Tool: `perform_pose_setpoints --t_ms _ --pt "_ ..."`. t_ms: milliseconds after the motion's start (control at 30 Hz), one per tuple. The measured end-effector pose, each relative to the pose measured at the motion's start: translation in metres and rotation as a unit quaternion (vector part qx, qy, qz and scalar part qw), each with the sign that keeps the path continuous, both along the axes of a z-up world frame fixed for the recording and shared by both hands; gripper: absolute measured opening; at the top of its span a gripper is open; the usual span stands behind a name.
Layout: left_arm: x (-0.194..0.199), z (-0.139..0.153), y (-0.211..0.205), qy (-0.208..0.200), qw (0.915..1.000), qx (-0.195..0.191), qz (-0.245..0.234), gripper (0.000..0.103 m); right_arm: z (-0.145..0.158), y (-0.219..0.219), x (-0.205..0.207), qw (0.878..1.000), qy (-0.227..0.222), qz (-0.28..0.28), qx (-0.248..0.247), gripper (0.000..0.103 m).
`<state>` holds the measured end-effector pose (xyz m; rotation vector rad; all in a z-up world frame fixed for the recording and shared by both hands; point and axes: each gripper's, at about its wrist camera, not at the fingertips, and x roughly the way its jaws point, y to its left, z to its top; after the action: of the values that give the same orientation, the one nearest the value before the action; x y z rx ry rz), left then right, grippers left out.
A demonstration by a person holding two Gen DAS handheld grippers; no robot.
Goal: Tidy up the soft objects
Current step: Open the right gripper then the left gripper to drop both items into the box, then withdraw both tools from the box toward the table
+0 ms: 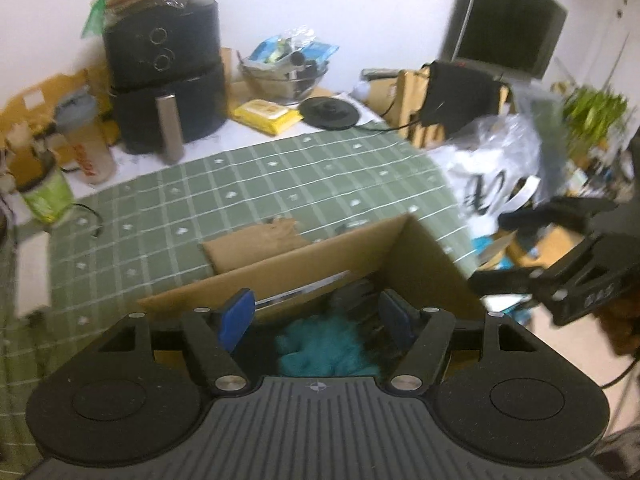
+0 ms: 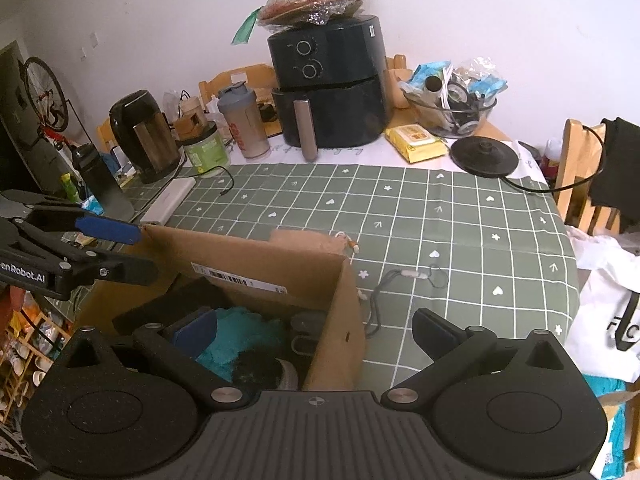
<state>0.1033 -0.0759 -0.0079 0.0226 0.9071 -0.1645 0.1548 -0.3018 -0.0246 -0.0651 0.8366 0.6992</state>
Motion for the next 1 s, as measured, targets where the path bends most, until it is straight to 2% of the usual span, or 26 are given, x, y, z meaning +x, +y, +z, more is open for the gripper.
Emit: perform_pose_setpoints --t_ms 133,433,1000 --pt "-0.002 0.0 0.008 0.007 0.9998 0.013 0.017 0.068 -0.002 0.001 0.001 1.0 0.006 0.002 -0.003 0.103" --pt "-0.007 0.0 0.03 0.012 0.9977 0.014 0.066 0.068 -0.008 0.009 0.008 1.0 0.025 0.012 -0.008 0.103" --pt "-0.017 -0.002 0.056 0.004 0.9914 0.008 0.131 0.07 -0.013 0.012 0.016 0.999 -0.021 -0.011 -0.039 0.103"
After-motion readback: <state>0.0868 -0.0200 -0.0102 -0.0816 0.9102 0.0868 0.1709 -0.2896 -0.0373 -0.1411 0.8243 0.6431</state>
